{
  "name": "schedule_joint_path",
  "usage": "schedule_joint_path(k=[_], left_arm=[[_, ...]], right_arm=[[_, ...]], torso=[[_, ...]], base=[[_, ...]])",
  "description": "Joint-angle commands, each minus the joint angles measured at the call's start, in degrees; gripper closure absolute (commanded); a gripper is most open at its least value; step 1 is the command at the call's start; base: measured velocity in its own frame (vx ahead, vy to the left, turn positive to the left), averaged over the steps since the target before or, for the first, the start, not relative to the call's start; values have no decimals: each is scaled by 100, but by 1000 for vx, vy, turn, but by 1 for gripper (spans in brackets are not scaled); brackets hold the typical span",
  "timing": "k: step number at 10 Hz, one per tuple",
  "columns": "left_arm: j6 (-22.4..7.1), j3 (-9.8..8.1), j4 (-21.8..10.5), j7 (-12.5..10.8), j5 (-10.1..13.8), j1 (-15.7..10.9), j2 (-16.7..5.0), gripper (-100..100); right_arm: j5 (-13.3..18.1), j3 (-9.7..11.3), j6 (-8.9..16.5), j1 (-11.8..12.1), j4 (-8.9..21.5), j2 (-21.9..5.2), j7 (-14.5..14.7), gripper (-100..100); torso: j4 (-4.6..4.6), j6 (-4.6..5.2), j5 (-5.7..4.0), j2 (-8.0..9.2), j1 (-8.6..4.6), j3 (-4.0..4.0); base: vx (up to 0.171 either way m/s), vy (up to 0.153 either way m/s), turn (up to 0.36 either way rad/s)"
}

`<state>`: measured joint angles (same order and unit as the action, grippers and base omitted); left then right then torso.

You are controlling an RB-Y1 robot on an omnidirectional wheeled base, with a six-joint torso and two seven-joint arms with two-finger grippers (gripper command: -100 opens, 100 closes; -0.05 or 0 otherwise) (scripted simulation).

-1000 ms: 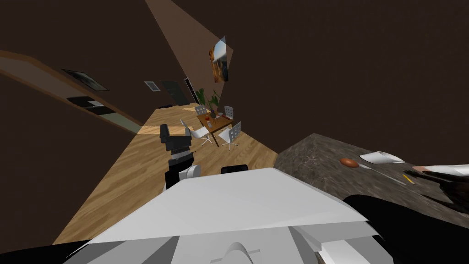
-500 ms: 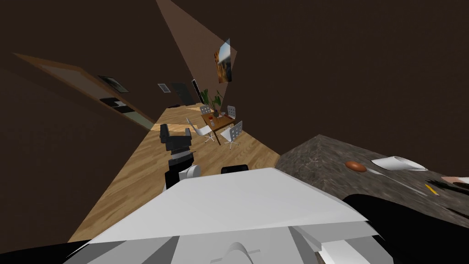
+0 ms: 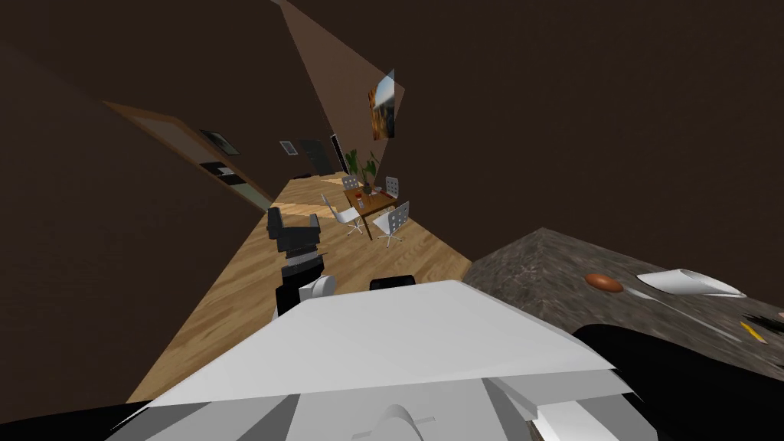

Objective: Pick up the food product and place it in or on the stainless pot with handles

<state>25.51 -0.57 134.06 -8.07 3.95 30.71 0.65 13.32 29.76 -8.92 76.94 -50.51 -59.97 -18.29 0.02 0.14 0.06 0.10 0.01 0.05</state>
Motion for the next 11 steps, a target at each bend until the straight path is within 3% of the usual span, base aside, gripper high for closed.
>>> schedule_joint_path(k=[1, 4, 5, 6, 9, 10, 11], left_arm=[[0, 0, 0, 0, 0, 0, 0, 0], [0, 0, 0, 0, 0, 0, 0, 0], [0, 0, 0, 0, 0, 0, 0, 0], [0, 0, 0, 0, 0, 0, 0, 0], [0, -1, 0, 0, 0, 2, -1, 0], [1, -1, 0, 0, 0, 3, 0, 0], [0, 0, 0, 0, 0, 1, 0, 0]], right_arm=[[0, 0, 0, 0, 0, 0, 0, 100], [1, 1, 10, 9, 12, -5, 0, 100], [1, 1, 9, 9, 11, -5, 0, 0], [39, -97, -77, 10, 80, -37, 101, 100], [167, -461, -227, 79, 152, -164, 437, 100], [138, -351, -197, 38, 161, -147, 337, 100], [140, -361, -205, 43, 155, -152, 353, 0]], torso=[[0, 0, 0, 0, 0, 0], [4, -2, -6, -9, 0, -3], [3, -3, -5, -11, 0, -4], [2, -3, -5, -11, 1, -4], [-5, 3, -5, -59, -2, -30], [-8, 4, -4, -68, 6, -36], [-6, -6, -1, -48, 9, -27]], base=[[-5, -1, -3], [0, 0, 0], [0, 0, 0], [60, -6, -196], [145, -18, -296], [69, 14, -68], [11, 3, 10]])
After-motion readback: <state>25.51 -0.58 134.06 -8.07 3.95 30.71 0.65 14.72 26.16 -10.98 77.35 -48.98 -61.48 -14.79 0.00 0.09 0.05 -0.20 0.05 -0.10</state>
